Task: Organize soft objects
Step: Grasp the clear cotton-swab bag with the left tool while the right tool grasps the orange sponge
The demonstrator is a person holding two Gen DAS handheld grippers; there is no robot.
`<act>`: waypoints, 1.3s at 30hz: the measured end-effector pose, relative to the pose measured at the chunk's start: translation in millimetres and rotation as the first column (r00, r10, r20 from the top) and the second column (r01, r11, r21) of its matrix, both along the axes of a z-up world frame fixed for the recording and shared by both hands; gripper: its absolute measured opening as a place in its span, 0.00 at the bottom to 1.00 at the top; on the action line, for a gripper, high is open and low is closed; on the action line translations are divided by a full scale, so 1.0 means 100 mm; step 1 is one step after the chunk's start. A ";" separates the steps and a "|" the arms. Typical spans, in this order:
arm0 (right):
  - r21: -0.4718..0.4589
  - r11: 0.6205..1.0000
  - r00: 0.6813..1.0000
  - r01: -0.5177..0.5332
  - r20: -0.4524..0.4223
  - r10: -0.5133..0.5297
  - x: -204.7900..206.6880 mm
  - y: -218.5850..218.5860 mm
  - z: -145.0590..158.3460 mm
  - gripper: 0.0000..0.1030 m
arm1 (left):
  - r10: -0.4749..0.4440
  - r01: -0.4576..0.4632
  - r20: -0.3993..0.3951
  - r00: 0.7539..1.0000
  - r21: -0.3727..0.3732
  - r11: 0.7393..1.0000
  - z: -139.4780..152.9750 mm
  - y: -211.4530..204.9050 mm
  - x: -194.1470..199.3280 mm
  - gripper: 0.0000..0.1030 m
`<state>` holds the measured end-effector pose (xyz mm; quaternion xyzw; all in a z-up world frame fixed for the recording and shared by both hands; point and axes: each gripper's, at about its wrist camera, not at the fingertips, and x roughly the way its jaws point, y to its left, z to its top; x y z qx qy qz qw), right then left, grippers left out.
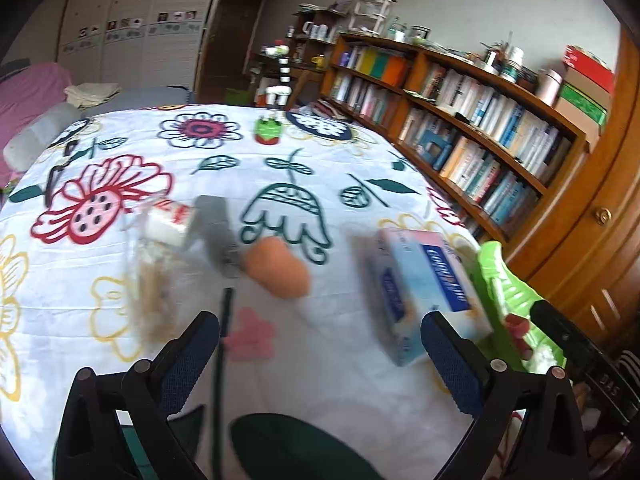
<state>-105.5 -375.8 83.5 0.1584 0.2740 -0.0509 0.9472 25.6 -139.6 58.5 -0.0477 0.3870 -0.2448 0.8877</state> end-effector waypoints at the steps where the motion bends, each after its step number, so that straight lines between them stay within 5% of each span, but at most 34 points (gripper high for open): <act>1: -0.001 1.000 1.000 -0.010 0.002 0.010 0.02 0.03 0.01 0.56 | 0.010 -0.010 0.000 1.000 0.004 1.000 -0.01 0.04 0.01 1.00; 12: -0.014 0.994 0.994 -0.109 0.001 0.109 0.21 0.35 0.04 0.56 | 0.149 -0.149 0.006 0.989 0.076 0.986 -0.12 0.47 0.23 1.00; 26: -0.051 0.965 0.966 -0.257 0.002 0.257 0.42 0.84 0.09 0.57 | 0.179 -0.177 0.001 0.984 0.159 0.971 -0.32 0.60 0.57 0.95; 30: -0.065 0.951 0.953 -0.302 -0.013 0.302 0.50 0.99 0.06 0.57 | 0.161 -0.152 -0.043 0.986 0.164 0.975 -0.41 0.59 0.66 0.66; 32: -0.066 0.944 0.947 -0.322 -0.023 0.321 0.55 1.05 0.03 0.57 | 0.160 -0.153 -0.027 0.987 0.173 0.973 -0.42 0.59 0.67 0.61; 34: -0.069 0.939 0.941 -0.337 -0.032 0.336 0.60 1.12 0.01 0.57 | 0.159 -0.153 -0.021 0.987 0.171 0.973 -0.42 0.60 0.66 0.39; 36: -0.073 0.933 0.936 -0.352 -0.038 0.351 0.64 1.17 -0.01 0.57 | 0.161 -0.156 -0.020 0.987 0.155 0.975 -0.41 0.63 0.65 0.27; 39: -0.079 0.924 0.927 -0.374 -0.051 0.371 0.73 1.26 -0.04 0.57 | 0.166 -0.163 -0.012 0.986 0.134 0.977 -0.39 0.68 0.60 0.22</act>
